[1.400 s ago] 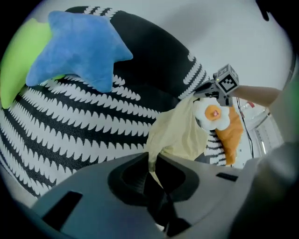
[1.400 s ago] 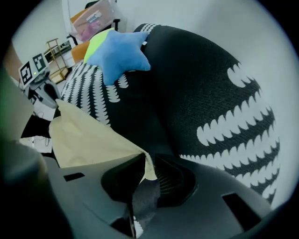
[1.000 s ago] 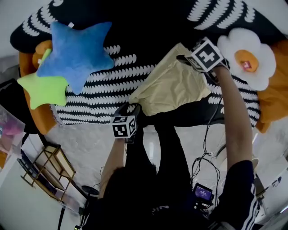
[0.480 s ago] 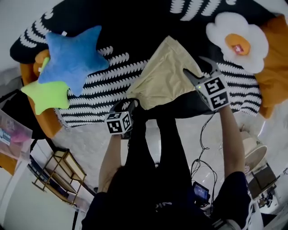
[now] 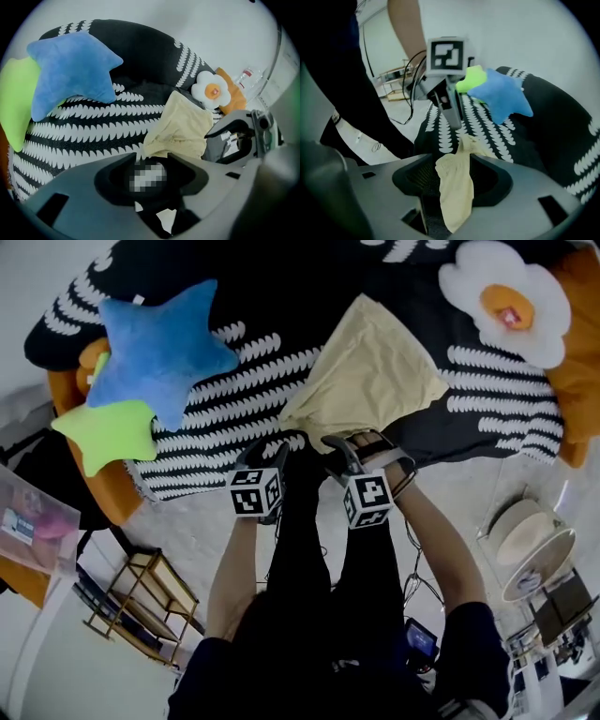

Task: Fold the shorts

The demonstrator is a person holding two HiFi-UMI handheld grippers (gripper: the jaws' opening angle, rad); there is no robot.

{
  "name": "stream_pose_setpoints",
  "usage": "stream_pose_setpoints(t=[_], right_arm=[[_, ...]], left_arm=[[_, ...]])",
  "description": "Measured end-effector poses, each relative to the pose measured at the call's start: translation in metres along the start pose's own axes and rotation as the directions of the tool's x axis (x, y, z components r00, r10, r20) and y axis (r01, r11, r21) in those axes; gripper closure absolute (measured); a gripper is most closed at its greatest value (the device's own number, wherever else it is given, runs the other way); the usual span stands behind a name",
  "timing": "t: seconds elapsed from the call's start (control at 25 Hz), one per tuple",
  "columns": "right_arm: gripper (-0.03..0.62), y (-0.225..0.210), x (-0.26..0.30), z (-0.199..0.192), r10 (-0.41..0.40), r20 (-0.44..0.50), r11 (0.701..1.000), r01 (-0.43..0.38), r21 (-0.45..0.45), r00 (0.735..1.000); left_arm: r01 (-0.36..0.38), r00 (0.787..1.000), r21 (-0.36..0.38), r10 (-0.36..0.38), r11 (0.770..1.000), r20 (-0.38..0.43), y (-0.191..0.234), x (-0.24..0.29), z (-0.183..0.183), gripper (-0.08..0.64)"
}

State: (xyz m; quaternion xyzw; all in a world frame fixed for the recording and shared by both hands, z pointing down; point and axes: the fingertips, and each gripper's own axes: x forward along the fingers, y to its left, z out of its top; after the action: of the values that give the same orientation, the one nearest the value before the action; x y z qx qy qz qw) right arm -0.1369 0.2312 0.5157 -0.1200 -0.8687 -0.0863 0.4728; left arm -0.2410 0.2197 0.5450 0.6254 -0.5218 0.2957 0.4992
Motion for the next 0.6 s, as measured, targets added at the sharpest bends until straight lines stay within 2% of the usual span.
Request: stream_pose_setpoints(t=[0.16,0.24,0.28,0.36,0.4,0.44,0.48,0.52,0.6], right_arm=[[0.348,0.009,0.043,-0.016,0.012,-0.135,0.988,-0.032,-0.148,0.991],[0.354,0.006,0.056,-0.027,0.007,-0.194,0.986,-0.039,-0.164,0.981],[0.379,0.003,0.059,-0.030,0.005,-0.211,0.988,-0.037,-0.147,0.977],[0.451,-0.004,0.057,-0.029,0.000,-0.195,1.000,-0.006,-0.030,0.981],[0.472,-0.009,0.052,-0.025,-0.005,-0.162,0.998,0.017,0.067,0.987],[0.488,-0.016,0.045,-0.021,-0.016,-0.117,0.983,0.036,0.179,0.993],[0.497,-0.024,0.036,-0.016,-0.035,-0.064,0.954,0.052,0.295,0.997],[0.506,-0.033,0.026,-0.011,-0.063,-0.009,0.911,0.062,0.407,0.998],[0.514,-0.054,0.001,-0.005,-0.136,0.095,0.802,0.053,0.595,0.986]], left_arm=[[0.005,1.000,0.003,-0.005,1.000,-0.006,0.013,-0.005,-0.008,0.358],[0.014,1.000,-0.001,-0.014,1.000,-0.007,0.017,-0.006,-0.011,0.360],[0.021,1.000,-0.001,-0.021,1.000,-0.007,0.018,-0.007,-0.012,0.362],[0.040,0.999,0.012,-0.040,0.999,-0.008,0.017,-0.008,-0.013,0.364],[0.054,0.999,0.026,-0.053,0.998,-0.011,0.016,-0.008,-0.013,0.364],[0.068,0.998,0.046,-0.067,0.997,-0.017,0.014,-0.007,-0.014,0.364],[0.085,0.996,0.073,-0.083,0.994,-0.028,0.012,-0.007,-0.015,0.364],[0.104,0.994,0.106,-0.100,0.989,-0.043,0.008,-0.006,-0.016,0.364],[0.151,0.987,0.181,-0.139,0.972,-0.079,-0.003,-0.003,-0.017,0.363]])
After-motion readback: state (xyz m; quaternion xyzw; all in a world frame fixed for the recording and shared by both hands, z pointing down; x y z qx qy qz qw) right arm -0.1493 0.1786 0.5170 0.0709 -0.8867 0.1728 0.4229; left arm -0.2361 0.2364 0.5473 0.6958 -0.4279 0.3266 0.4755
